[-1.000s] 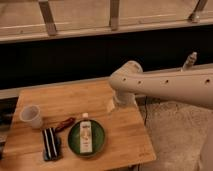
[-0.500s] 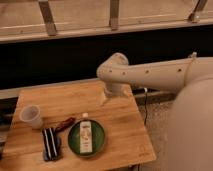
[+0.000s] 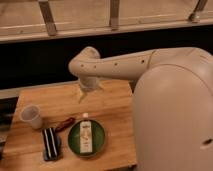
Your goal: Move the arm in a circular motion
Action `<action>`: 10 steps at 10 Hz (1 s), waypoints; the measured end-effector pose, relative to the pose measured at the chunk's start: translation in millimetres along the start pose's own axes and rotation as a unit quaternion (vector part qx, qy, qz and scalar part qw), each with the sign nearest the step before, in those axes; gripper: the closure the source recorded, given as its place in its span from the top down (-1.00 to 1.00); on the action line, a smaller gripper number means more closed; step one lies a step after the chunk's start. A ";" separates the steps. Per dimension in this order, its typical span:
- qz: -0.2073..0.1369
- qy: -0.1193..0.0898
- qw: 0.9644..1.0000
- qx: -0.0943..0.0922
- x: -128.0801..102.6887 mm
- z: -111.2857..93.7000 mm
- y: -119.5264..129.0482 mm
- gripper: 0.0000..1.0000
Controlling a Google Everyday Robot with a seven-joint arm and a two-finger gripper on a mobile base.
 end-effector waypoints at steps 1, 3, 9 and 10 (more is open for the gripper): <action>-0.023 -0.006 1.000 -0.015 -5.0 -8.4 34.2 0.60; -0.033 -0.015 0.999 -0.029 -6.0 -18.6 59.7 0.60; 0.021 -0.019 0.998 -0.049 65.5 -39.8 56.9 0.60; 0.048 -0.015 0.998 -0.047 90.1 -39.7 38.5 0.60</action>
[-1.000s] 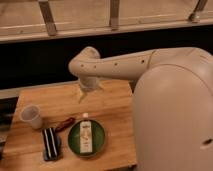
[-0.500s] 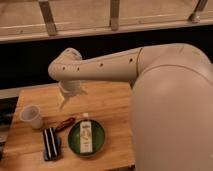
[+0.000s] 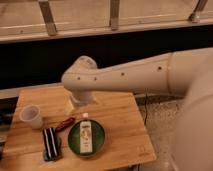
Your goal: Move the arm in a circular motion
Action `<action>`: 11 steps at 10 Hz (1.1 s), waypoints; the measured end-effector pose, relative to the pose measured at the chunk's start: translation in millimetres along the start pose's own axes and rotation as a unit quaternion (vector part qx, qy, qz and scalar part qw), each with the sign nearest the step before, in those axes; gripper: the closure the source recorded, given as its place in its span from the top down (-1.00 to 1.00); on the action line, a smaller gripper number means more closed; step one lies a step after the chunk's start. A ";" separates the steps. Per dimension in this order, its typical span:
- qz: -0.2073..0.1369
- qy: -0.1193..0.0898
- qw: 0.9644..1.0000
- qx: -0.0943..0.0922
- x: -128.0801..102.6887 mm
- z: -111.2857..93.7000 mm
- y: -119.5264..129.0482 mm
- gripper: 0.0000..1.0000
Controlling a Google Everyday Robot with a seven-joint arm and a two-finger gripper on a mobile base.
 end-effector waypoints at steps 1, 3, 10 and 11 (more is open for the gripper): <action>0.023 0.003 1.000 0.002 17.2 -1.2 -16.7 0.60; 0.068 0.013 0.998 0.010 44.9 0.3 -56.0 0.60; 0.078 0.019 0.994 0.069 42.9 7.7 -155.7 0.60; 0.068 0.017 0.995 0.071 29.6 10.0 -150.3 0.60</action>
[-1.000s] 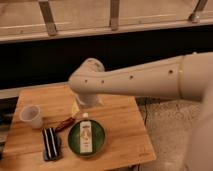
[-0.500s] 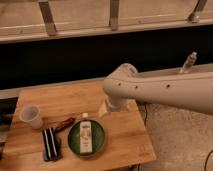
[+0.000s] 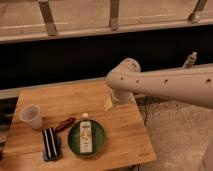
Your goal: Move the arm in a circular motion
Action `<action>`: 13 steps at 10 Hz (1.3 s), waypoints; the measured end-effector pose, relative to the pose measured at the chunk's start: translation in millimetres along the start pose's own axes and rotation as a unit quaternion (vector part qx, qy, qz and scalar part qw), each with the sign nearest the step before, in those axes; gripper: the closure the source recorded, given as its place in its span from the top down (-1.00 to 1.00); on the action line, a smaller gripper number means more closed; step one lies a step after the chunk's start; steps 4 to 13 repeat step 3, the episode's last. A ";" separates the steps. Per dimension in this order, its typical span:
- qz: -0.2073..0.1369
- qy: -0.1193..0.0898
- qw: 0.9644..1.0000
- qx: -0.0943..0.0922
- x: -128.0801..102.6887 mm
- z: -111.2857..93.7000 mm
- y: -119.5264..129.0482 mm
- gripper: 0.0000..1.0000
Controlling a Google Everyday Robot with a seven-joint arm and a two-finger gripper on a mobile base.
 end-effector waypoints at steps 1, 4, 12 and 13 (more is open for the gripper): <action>-0.009 -0.003 1.000 0.000 -10.8 0.1 8.5 0.60; -0.042 -0.014 0.999 -0.007 -39.8 -3.5 45.9 0.60; -0.042 -0.014 0.999 -0.007 -39.8 -3.5 45.9 0.60; -0.042 -0.014 0.999 -0.007 -39.8 -3.5 45.9 0.60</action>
